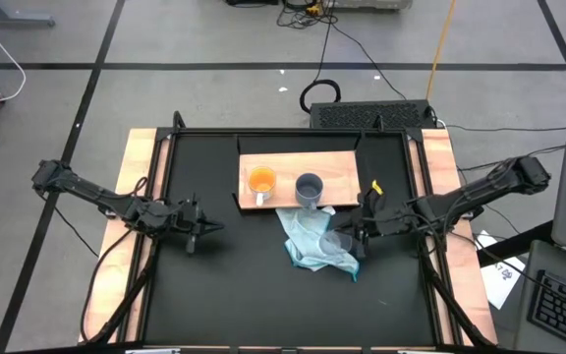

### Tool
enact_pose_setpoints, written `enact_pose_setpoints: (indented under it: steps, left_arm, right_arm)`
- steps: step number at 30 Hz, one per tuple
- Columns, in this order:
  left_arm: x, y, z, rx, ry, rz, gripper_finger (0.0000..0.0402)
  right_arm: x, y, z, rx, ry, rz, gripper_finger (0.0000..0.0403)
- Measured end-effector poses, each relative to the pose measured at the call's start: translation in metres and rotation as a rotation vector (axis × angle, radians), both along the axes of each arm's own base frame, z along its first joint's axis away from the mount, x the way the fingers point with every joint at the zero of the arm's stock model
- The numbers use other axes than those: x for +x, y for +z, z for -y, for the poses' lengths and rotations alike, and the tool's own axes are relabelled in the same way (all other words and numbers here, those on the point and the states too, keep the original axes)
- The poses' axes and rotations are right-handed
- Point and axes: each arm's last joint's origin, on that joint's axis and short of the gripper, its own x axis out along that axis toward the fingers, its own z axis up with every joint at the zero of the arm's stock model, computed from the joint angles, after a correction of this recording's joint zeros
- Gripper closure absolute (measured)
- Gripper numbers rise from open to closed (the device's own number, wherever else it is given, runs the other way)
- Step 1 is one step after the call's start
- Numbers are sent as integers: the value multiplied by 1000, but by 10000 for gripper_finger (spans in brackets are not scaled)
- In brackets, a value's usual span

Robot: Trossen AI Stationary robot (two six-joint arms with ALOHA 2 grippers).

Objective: Stack small to large cups/mugs on shelf
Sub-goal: Put the transparent mug on the shelf

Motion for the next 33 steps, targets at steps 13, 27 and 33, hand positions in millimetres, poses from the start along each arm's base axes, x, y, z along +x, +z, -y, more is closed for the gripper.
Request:
enact_pose_setpoints:
  steps: [13,27,33]
  left_arm:
    - [0,0,0,-8,6,0,384]
    - [0,0,0,0,5,-3,380]
    - [0,-1,0,5,4,-8,376]
  right_arm:
    - [-10,-19,9,23,-37,29,403]
    - [-14,33,43,-66,-157,-93,403]
    - [-14,48,51,-29,-140,-100,403]
